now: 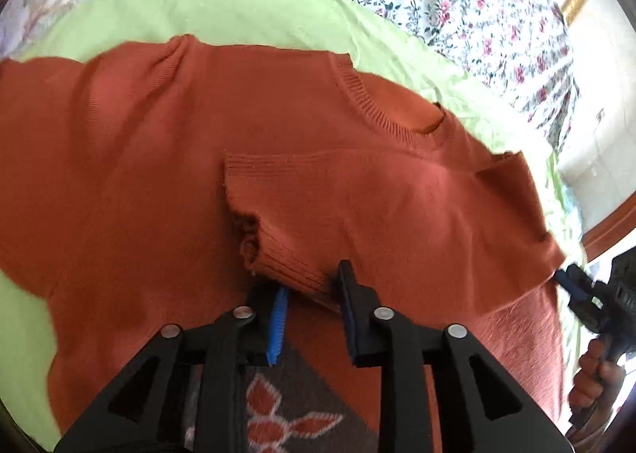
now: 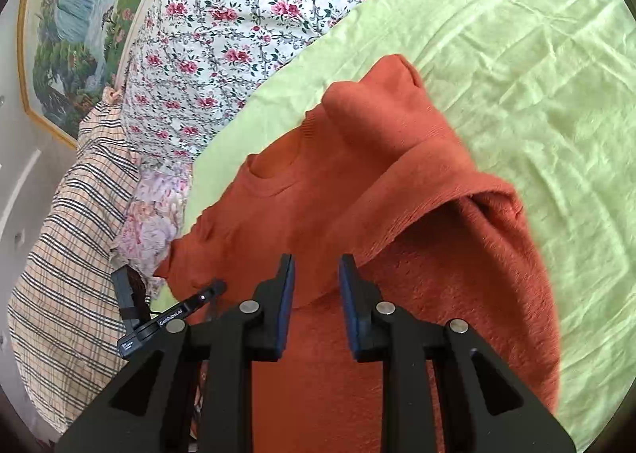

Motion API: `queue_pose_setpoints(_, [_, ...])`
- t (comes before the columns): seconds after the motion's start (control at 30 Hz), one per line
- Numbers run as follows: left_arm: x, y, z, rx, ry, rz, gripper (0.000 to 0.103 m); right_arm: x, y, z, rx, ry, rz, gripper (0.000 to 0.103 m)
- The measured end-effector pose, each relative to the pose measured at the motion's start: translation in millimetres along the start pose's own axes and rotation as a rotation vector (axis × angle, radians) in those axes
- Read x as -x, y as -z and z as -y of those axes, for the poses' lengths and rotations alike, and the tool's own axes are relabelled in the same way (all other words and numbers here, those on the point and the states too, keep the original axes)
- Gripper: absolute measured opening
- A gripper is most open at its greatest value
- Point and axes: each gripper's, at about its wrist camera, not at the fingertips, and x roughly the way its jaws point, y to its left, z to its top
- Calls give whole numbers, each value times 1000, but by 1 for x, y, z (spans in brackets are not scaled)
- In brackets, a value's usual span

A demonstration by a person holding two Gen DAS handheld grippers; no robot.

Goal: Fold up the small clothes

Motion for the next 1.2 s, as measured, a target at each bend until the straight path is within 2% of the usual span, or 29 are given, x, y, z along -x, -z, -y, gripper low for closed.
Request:
queue_pose_setpoints(0.03, [-3, -4, 1, 2, 4, 7, 27, 1, -1, 1, 0, 0, 1, 24])
queue_pose_setpoints(0.07, [-5, -8, 4, -2, 0, 17, 20, 2, -2, 1, 2, 0, 4, 24])
queue_pose_setpoints(0.1, [-4, -8, 5, -9, -4, 22, 8, 4, -2, -2, 9, 3, 10, 24])
queue_pose_setpoints(0.13, [-3, -7, 6, -16, -7, 26, 5, 7, -3, -2, 19, 10, 15, 24])
queue_pose_setpoints(0.2, [8, -7, 9, -16, -27, 74, 4, 13, -4, -2, 35, 27, 26, 24])
queue_pose_setpoints(0.3, [33, 0, -7, 14, -76, 154, 4, 27, -12, 4, 57, 78, 52, 26])
queue_pose_setpoints(0.37, [33, 4, -25, 42, -104, 138, 4, 35, -19, 10, 71, 119, 78, 36])
queue_pose_setpoints(0.4, [32, 6, -35, 68, -90, 123, 4, 36, -23, 12, 79, 137, 85, 37])
queue_pose_setpoints(0.5, [38, 6, -40, 102, -93, 160, 4, 27, -40, 20, 100, 189, 77, 38])
queue_pose_setpoints(0.6, [38, 6, -42, 111, -113, 171, 4, 5, -57, 19, 134, 235, 35, 39])
queue_pose_setpoints(0.67, [37, 7, -44, 112, -108, 163, 4, -12, -67, 18, 159, 255, 6, 45])
queue_pose_setpoints(0.83, [32, 9, -37, 78, -132, 149, 4, -63, -80, 20, 205, 335, -116, 49])
queue_pose_setpoints(0.87, [31, 8, -36, 74, -135, 149, 4, -71, -80, 20, 221, 357, -136, 46])
queue_pose_setpoints(0.9, [32, 8, -34, 67, -135, 148, 5, -75, -80, 20, 241, 369, -129, 35])
queue_pose_setpoints(0.93, [32, 7, -30, 54, -142, 148, 5, -75, -81, 19, 254, 381, -121, 13])
queue_pose_setpoints(0.97, [33, 6, -26, 41, -133, 149, 5, -74, -83, 19, 245, 367, -128, 13])
queue_pose_setpoints(1.03, [35, 3, -14, 6, -113, 163, 5, -51, -86, 16, 233, 341, -58, 12])
queue_pose_setpoints(1.1, [30, 1, -4, -23, -137, 168, 4, -31, -87, 15, 226, 338, 4, 12])
queue_pose_setpoints(1.2, [14, 1, -6, -20, -137, 129, 5, -26, -85, 31, 184, 348, 16, 12])
